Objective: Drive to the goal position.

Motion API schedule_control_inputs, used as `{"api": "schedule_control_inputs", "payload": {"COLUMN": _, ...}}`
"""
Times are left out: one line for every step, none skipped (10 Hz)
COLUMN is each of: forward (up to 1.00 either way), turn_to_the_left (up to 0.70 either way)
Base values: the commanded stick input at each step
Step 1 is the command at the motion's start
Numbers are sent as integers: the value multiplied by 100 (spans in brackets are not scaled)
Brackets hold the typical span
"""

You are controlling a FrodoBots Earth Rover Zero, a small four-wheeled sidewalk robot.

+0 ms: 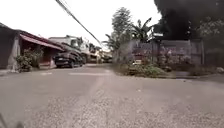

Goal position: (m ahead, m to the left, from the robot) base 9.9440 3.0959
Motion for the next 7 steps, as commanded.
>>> {"api": "schedule_control_inputs", "payload": {"forward": 70, "turn_to_the_left": 0}}
{"api": "schedule_control_inputs", "payload": {"forward": 70, "turn_to_the_left": 0}}
{"api": "schedule_control_inputs", "payload": {"forward": 70, "turn_to_the_left": 0}}
{"api": "schedule_control_inputs", "payload": {"forward": 70, "turn_to_the_left": 0}}
{"api": "schedule_control_inputs", "payload": {"forward": 70, "turn_to_the_left": 0}}
{"api": "schedule_control_inputs", "payload": {"forward": 70, "turn_to_the_left": 0}}
{"api": "schedule_control_inputs", "payload": {"forward": 70, "turn_to_the_left": 0}}
